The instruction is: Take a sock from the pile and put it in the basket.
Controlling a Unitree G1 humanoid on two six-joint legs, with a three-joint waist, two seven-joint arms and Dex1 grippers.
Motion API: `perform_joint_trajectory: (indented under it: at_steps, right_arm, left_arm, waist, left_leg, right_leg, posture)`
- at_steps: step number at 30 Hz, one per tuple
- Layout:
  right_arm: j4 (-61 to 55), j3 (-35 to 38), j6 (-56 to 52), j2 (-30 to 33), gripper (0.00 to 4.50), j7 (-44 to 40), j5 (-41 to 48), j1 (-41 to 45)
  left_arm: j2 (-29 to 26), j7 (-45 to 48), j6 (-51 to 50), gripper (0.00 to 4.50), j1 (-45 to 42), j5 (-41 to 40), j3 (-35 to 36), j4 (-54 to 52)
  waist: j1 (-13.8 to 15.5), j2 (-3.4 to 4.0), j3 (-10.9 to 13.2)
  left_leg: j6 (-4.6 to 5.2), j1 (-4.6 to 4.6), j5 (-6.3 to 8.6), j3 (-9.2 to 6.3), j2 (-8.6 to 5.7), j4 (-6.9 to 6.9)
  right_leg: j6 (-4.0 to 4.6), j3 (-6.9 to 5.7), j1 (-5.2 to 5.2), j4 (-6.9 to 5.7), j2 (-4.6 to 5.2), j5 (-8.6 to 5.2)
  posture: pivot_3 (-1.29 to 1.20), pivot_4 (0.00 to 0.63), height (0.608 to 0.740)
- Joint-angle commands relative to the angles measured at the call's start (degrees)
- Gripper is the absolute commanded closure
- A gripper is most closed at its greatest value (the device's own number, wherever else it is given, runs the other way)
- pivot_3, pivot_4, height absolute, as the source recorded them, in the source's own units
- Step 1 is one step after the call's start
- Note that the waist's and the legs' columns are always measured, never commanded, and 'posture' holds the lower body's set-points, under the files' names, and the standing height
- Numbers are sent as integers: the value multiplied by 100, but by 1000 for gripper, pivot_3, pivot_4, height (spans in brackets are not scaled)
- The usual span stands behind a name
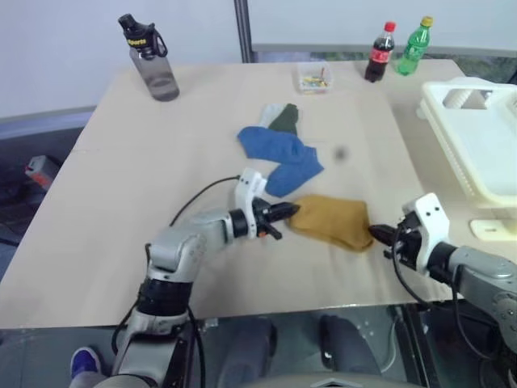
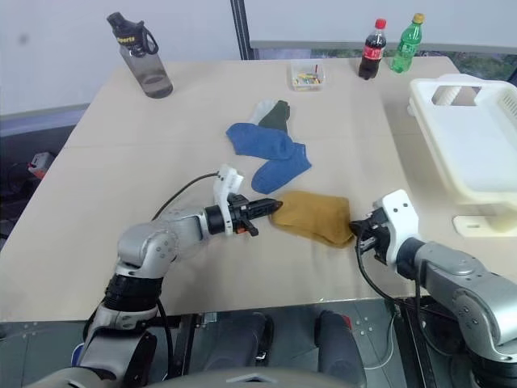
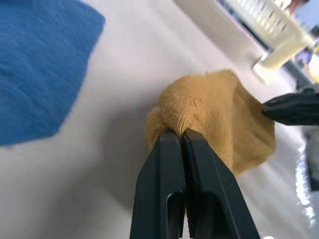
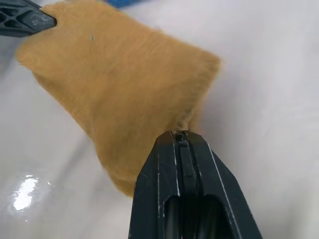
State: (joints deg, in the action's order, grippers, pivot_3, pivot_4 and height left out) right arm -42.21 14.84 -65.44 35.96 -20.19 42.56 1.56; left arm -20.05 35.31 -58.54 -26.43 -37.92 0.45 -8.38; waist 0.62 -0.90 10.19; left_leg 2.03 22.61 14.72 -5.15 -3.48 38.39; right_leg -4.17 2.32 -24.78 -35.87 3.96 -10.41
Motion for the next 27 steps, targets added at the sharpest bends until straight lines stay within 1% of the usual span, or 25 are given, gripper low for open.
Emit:
perform_joint_trajectory:
  at_steps: [1,3,6,11,16,20,24,25,26,27]
  right_arm:
    - [-277,345,-64,190,4459,-163,283,-89]
    - [-278,474,-75,305,4459,-217,342,-233]
    - [-238,512,9,398,4459,-260,332,-383]
    - [-365,465,36,159,4459,-92,732,-123]
    - [-116,-58,143,-231,4459,176,623,158]
    - [434,-641,442,-502,4459,216,206,412]
    - [886,-955,736,-643,4459,146,-128,544]
    - [930,-991,779,-656,4491,129,-171,551]
    - [955,-1019,810,-666,4500,117,-205,549]
    - [956,-1032,827,-668,4500,106,-230,534]
  left_arm:
    - [-178,107,-228,4500,-192,-237,222,-71]
    - [-231,99,-284,4500,-270,-273,285,30]
    - [-314,176,-200,4500,-291,-188,187,87]
    - [-342,165,-419,4500,-520,-431,432,202]
    - [-403,145,-211,4500,-577,-135,258,698]
    - [-290,7,10,4500,-640,121,161,1021]
    - [-231,27,128,4500,-617,292,96,1229]
    - [-246,72,173,4191,-585,319,78,1204]
    - [-241,43,186,3783,-547,315,140,1160]
    - [-242,12,176,3559,-502,283,221,1082]
  waist:
    - [0,0,0]
    - [1,0,0]
    - [2,0,0]
    - [-10,0,0]
    - [-14,0,-1]
    - [-13,-1,0]
    - [-2,0,0]
    - [-3,0,0]
    - [-3,0,0]
    - [-4,0,0]
  left_leg:
    - [0,0,0,0,0,0]
    - [0,0,0,1,0,0]
    - [0,0,0,2,-1,0]
    - [0,-1,0,2,1,0]
    - [-1,-3,0,2,4,0]
    - [-4,-3,-2,5,1,0]
    - [-15,-3,-9,3,0,0]
    - [-23,-3,-13,3,0,-1]
    - [-24,-2,-14,2,0,-1]
    - [-24,-2,-14,2,0,-1]
  right_leg:
    - [0,0,1,0,0,0]
    - [0,0,0,0,0,0]
    - [0,0,1,1,1,0]
    - [0,2,0,0,-1,0]
    - [0,2,0,-1,-4,0]
    - [1,5,0,0,-2,0]
    - [1,4,-1,0,-1,1]
    - [1,4,-1,0,-1,1]
    - [2,4,-1,0,-1,1]
    - [2,4,-1,0,-1,1]
  posture:
    - [0,150,740]
    - [0,150,740]
    - [0,150,740]
    - [0,150,740]
    - [0,150,740]
    - [0,150,740]
    - [0,150,740]
    - [0,150,740]
    - [0,150,740]
    - [0,150,740]
